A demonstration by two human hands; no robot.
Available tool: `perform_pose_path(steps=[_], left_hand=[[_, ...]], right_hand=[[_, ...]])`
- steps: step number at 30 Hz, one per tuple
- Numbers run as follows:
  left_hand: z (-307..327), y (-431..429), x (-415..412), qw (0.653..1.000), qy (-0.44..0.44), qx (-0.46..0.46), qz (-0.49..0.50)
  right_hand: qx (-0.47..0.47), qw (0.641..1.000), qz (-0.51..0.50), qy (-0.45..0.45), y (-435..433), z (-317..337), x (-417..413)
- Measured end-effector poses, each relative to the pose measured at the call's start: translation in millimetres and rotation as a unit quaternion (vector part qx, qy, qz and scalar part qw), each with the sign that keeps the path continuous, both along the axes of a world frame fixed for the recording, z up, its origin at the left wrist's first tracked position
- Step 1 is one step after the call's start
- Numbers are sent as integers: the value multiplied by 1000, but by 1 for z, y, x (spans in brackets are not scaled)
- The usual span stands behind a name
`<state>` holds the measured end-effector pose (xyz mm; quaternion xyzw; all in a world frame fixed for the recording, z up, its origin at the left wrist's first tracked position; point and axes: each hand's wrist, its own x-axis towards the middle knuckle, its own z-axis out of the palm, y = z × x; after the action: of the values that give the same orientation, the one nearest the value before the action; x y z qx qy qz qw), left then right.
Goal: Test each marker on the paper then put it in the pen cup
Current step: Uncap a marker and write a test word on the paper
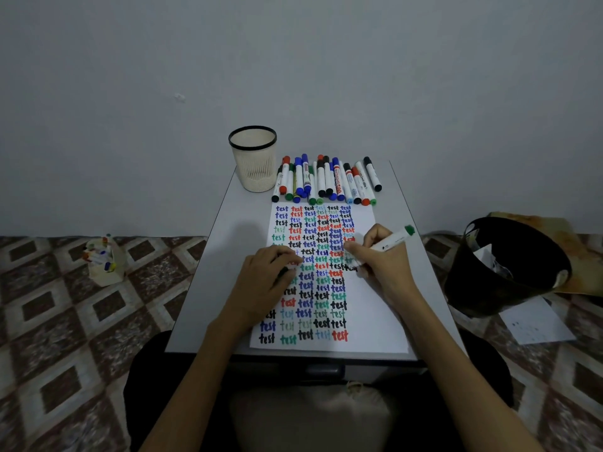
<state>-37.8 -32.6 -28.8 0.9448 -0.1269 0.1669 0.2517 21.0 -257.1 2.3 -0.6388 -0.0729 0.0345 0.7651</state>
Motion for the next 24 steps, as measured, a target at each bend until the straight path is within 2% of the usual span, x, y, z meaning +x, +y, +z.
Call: perform_pose_path(steps=[4,12,24], left_hand=[[-2,0,-1,1000,-5,0,-2],[-2,-1,-1,1000,-4,0,3],[-2,-2,-2,1000,-3,2,6]], right_hand=[[-66,997,-6,-37,1,-6,0],[-117,991,-5,-60,4,-7,0],[-130,989,-3,-75,6,-6,-1]])
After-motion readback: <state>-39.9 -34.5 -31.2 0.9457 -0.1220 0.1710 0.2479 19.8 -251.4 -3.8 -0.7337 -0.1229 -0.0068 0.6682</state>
